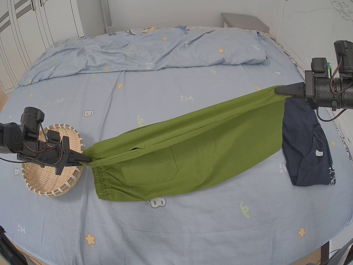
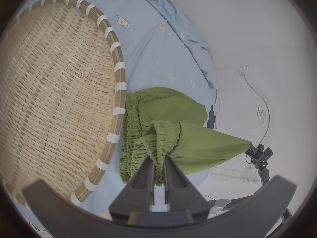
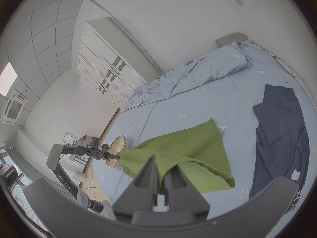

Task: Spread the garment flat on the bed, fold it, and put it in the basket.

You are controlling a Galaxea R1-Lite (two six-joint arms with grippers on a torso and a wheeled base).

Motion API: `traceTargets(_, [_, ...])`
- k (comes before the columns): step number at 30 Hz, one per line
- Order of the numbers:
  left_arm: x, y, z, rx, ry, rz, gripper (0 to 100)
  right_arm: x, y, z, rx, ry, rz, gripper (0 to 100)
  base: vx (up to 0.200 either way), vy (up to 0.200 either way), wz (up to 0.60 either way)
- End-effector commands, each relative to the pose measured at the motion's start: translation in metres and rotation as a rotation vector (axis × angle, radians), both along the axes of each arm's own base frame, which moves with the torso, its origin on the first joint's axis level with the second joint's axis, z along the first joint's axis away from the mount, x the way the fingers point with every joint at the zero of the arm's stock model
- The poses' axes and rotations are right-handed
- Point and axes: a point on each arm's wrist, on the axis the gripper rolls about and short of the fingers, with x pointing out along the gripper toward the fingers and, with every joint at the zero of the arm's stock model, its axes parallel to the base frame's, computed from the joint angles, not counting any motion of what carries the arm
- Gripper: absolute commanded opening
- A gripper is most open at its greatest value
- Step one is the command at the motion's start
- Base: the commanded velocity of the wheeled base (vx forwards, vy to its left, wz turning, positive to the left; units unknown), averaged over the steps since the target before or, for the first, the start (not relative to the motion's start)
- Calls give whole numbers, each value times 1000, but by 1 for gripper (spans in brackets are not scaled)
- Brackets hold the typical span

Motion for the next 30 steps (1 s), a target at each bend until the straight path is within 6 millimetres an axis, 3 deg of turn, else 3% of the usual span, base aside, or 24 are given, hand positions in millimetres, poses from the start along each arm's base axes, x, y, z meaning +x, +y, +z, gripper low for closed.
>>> traceTargets(1, [1, 3, 2, 4, -8, 12, 0, 29, 4, -15, -8, 46, -5, 0, 0, 0, 0])
traceTargets(15, [8, 6, 3, 7, -20, 16, 0, 77, 1, -55, -9, 85, -39, 0, 0, 0, 0])
traceTargets(19, [8, 6, 3, 7, -20, 16, 0, 79, 1, -57, -10, 88, -40, 0, 0, 0, 0])
traceTargets(21, [11, 6, 1, 6, -13, 16, 0, 93, 0, -68, -8, 84, -47, 0, 0, 0, 0])
traceTargets(30, [14, 7, -1, 7, -12, 18, 0, 113, 2, -80, -7, 83, -50, 0, 0, 0, 0])
